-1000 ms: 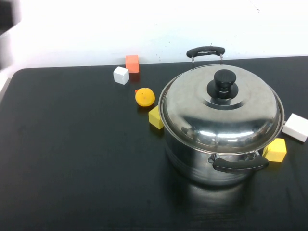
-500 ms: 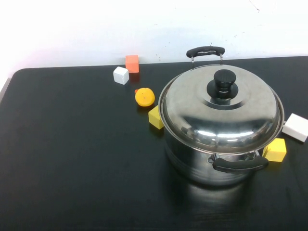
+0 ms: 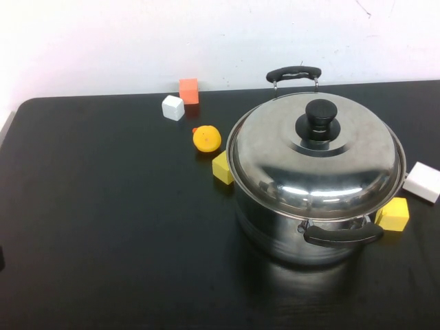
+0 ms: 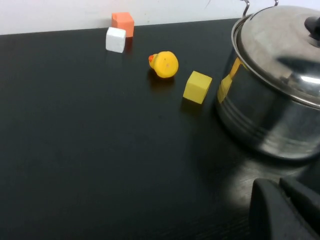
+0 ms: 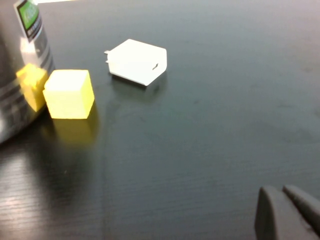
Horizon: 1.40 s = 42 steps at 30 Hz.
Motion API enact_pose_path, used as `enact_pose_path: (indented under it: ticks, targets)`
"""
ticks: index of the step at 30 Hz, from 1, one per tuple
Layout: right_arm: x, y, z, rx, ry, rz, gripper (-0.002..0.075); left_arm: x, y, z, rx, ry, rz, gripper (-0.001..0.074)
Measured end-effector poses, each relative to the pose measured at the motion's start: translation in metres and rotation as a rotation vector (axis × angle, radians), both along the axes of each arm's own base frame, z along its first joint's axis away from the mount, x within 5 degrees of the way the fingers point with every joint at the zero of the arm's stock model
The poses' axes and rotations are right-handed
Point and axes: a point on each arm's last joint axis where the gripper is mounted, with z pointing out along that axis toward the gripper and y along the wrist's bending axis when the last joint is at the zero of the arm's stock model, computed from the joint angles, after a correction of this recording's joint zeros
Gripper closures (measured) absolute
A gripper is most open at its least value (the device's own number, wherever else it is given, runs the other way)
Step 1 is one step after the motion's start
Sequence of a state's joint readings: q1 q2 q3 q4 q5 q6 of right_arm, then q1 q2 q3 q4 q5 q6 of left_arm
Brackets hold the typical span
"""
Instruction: Cover the pot
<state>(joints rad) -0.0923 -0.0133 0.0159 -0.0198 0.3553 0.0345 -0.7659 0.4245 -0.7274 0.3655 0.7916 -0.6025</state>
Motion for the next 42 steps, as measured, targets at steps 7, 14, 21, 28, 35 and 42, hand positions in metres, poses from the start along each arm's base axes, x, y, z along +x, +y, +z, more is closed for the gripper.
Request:
enact_pose_path:
  ticks: [7, 14, 21, 28, 35, 42]
  targets:
    - [0.000, 0.000, 0.000, 0.000, 0.000, 0.000, 0.0728, 0.003, -0.001, 0.007, -0.035, -0.118, 0.003, 0.0735]
    - [0.000, 0.000, 0.000, 0.000, 0.000, 0.000, 0.0728, 0.014, -0.001, 0.003, -0.067, -0.387, 0.094, 0.0735]
    - [0.000, 0.000, 0.000, 0.000, 0.000, 0.000, 0.0728, 0.017, 0.012, -0.038, -0.202, -0.330, 0.311, 0.0735]
    - [0.000, 0.000, 0.000, 0.000, 0.000, 0.000, 0.0728, 0.006, 0.021, -0.107, -0.219, -0.242, 0.424, 0.0735]
    - [0.000, 0.000, 0.000, 0.000, 0.000, 0.000, 0.0728, -0.004, 0.022, -0.171, -0.224, -0.151, 0.434, 0.0735]
    - [0.000, 0.000, 0.000, 0.000, 0.000, 0.000, 0.0728, -0.009, 0.021, -0.180, -0.235, -0.058, 0.449, 0.0735]
